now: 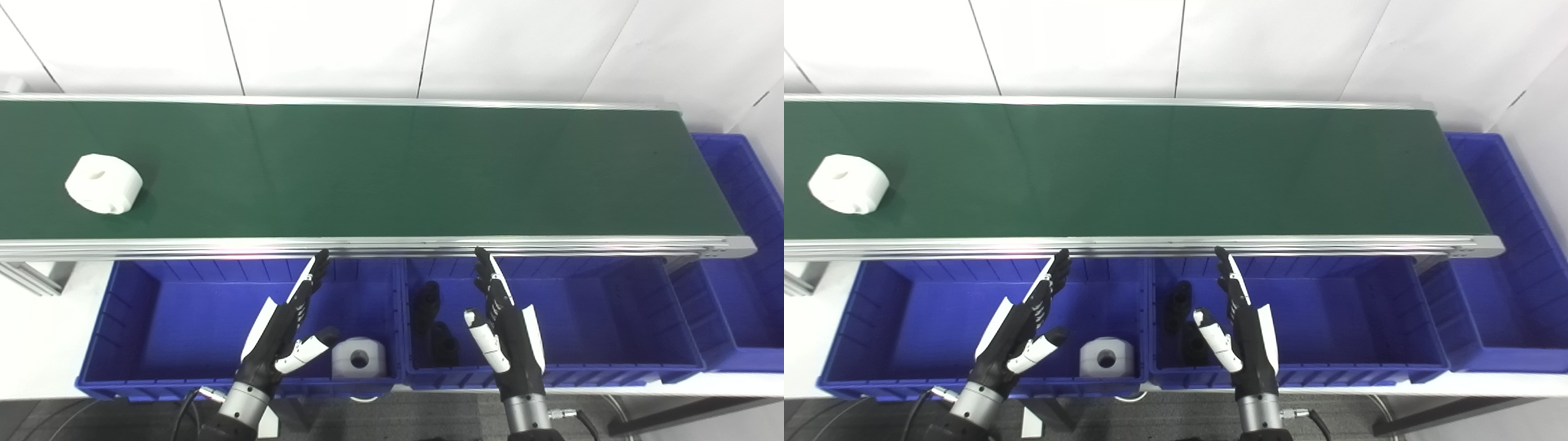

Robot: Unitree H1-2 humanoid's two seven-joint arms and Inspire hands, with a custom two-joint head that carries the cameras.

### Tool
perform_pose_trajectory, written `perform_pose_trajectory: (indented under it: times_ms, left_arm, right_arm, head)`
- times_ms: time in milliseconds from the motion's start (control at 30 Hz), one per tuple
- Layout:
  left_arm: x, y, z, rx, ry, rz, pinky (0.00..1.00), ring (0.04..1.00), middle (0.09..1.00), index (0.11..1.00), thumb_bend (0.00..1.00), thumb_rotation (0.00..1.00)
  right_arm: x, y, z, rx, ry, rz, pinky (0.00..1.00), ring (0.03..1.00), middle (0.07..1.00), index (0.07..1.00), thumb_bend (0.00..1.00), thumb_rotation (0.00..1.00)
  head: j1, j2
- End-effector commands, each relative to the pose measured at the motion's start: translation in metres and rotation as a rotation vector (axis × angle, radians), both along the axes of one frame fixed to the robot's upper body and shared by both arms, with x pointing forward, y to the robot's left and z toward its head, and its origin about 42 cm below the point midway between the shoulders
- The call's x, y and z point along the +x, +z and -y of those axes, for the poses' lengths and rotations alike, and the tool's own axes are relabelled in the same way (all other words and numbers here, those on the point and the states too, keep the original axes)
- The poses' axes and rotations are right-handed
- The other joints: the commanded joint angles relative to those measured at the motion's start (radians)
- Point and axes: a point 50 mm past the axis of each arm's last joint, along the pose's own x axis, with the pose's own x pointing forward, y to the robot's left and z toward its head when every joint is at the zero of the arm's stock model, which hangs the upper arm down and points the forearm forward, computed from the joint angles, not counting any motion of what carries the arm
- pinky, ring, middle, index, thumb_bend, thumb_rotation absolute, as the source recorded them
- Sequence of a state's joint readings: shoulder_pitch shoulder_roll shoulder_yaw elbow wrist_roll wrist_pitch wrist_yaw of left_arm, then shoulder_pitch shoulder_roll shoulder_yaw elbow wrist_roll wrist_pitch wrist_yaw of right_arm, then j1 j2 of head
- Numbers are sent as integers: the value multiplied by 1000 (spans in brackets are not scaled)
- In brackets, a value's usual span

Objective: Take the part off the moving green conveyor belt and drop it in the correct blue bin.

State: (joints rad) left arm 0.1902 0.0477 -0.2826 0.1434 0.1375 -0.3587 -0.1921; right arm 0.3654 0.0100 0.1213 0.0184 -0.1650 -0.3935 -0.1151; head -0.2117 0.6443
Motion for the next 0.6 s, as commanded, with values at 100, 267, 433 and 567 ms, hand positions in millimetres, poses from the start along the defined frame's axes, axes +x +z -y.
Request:
perform_pose_trajectory:
  times_ms: [100, 267, 433, 567]
  left_arm:
    - [6, 10, 3, -24, 8, 79, 1000, 1000, 1000, 1000, 797, 817]
    - [5, 9, 4, -38, 13, 65, 1000, 1000, 1000, 1000, 803, 804]
    - [2, 7, 7, -35, 14, 70, 1000, 1000, 1000, 1000, 795, 806]
    - [1, 1, 10, -36, 19, 59, 1000, 1000, 1000, 1000, 816, 776]
  right_arm:
    - [3, 8, 0, 1, 10, 71, 952, 974, 980, 960, 745, 875]
    - [2, 7, 1, -11, 23, 67, 958, 982, 981, 961, 738, 884]
    - [0, 2, 5, -49, 48, 62, 958, 984, 987, 968, 719, 914]
    - [-3, -5, 9, -51, 52, 37, 981, 989, 991, 967, 726, 911]
  head:
    - [3, -3]
    - [18, -7]
    - [68, -65]
    - [148, -134]
